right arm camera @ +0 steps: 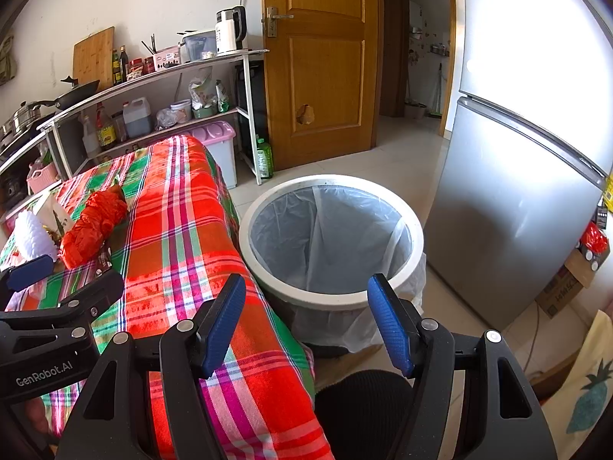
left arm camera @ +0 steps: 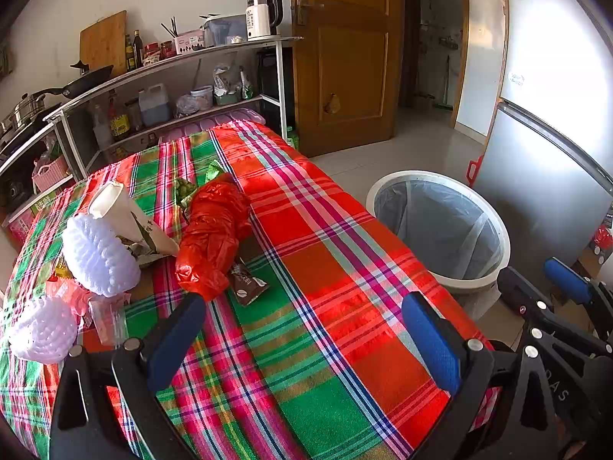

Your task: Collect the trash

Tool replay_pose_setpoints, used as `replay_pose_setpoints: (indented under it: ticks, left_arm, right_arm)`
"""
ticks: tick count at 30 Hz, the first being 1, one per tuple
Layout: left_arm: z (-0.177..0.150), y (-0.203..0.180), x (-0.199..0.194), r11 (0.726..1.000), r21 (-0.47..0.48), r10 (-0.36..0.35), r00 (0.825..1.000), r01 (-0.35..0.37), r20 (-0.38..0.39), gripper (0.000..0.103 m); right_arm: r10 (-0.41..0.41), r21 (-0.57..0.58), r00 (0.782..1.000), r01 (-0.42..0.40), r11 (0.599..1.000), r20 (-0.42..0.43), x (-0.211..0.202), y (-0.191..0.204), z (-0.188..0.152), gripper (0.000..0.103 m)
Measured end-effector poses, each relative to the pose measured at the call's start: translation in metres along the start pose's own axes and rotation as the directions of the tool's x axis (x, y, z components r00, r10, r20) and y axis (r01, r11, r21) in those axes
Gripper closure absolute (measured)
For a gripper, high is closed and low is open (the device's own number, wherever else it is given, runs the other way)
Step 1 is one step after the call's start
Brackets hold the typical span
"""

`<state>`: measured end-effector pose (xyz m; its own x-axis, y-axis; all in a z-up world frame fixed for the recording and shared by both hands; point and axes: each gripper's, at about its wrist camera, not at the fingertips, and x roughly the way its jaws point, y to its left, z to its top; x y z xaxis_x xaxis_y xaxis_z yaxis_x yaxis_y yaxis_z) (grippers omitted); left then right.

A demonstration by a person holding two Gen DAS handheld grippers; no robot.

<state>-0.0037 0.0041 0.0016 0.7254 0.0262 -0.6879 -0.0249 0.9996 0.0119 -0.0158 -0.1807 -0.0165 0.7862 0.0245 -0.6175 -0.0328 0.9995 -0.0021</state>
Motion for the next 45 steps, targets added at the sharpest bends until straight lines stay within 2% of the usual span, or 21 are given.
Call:
replay_pose_setpoints:
  ticks: [32,35,39,41,45]
  left_arm:
    - [-0.001,0.003,-0.001,1.000,0.001,-0.003,1.000,0.003,0.001,0.000]
    - [-0.003,0.013,-0.009,1.000,-0.003,-0.013,1.000,0.013,0.018,0.000]
    - [-0.007,0.042,-0.021,0.999,-0.037,0.021,0.999,-0.020,0.029,0.000]
    - [-0.009,0.061,-0.029,0.997,-0.069,0.025,0.999,-0.023,0.030,0.000]
    - [-0.015,0.097,-0.049,0.988,-0.107,0.121,0.991,-0.114,0.059,0.000]
  right_arm:
    - [0.001,-0.001,1.000,-0.001,1.000,0.001,-0.001,0.001,0.000,0.036]
    - [0.031,0.003,1.000,-0.031,1.000,-0.001,0.000,0.004,0.002,0.036]
    - [0.075,-0.021,0.997,-0.074,0.997,0.009,0.000,0.014,0.007,0.036]
    - [0.134,-0.028,0.991,-0.134,0.991,0.008,0.002,0.021,0.011,0.036]
    - [0.238,-0.054,0.971,-0.239,0.970,-0.015,0.009,0.044,0.017,0.036]
